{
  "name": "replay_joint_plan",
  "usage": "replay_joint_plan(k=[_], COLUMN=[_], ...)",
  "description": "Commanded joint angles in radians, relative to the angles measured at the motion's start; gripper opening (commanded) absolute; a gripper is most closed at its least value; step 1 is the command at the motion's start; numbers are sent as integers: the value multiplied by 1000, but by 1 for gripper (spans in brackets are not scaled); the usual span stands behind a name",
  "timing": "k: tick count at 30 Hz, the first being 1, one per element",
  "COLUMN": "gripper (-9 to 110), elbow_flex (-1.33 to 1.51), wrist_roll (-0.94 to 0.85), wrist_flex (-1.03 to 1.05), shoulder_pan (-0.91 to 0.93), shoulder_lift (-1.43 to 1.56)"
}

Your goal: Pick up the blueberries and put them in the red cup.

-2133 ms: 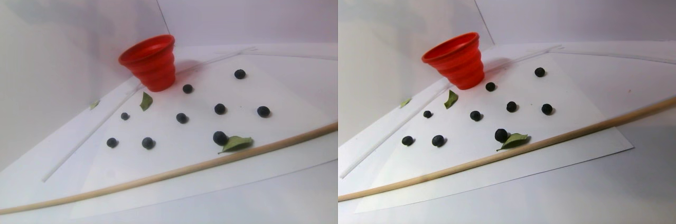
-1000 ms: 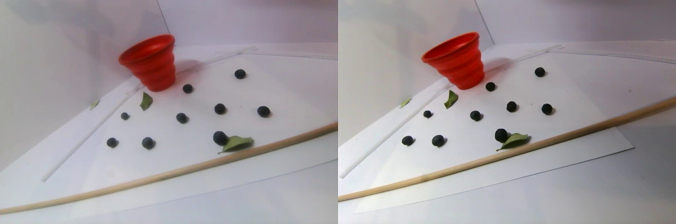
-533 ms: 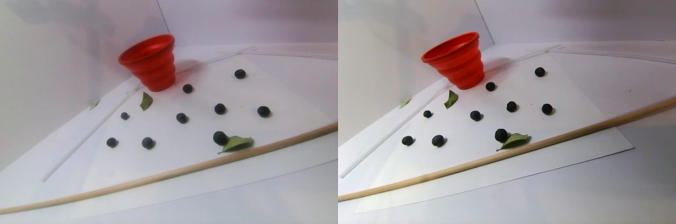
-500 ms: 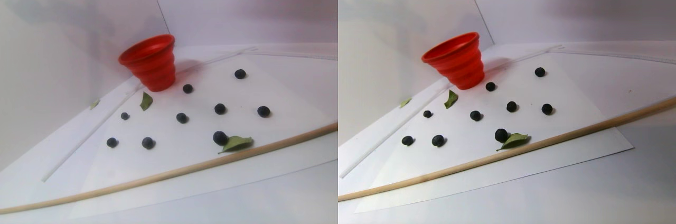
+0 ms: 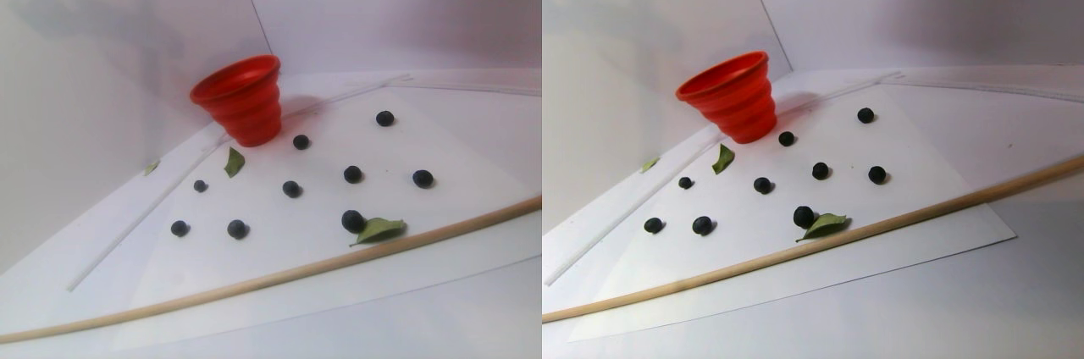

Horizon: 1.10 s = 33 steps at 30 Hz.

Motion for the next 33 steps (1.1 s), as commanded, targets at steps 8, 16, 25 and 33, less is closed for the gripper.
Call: replay_joint_plan(k=[8, 16, 25, 33], gripper=[12, 12, 13, 13], elbow_flex=[18, 44, 60, 67], wrist_roll=[-37, -57, -81, -94], wrist_flex=[-94, -161, -249, -328], shoulder_pan=[35, 54, 78, 100], shoulder_lift=[-37, -86, -155, -225])
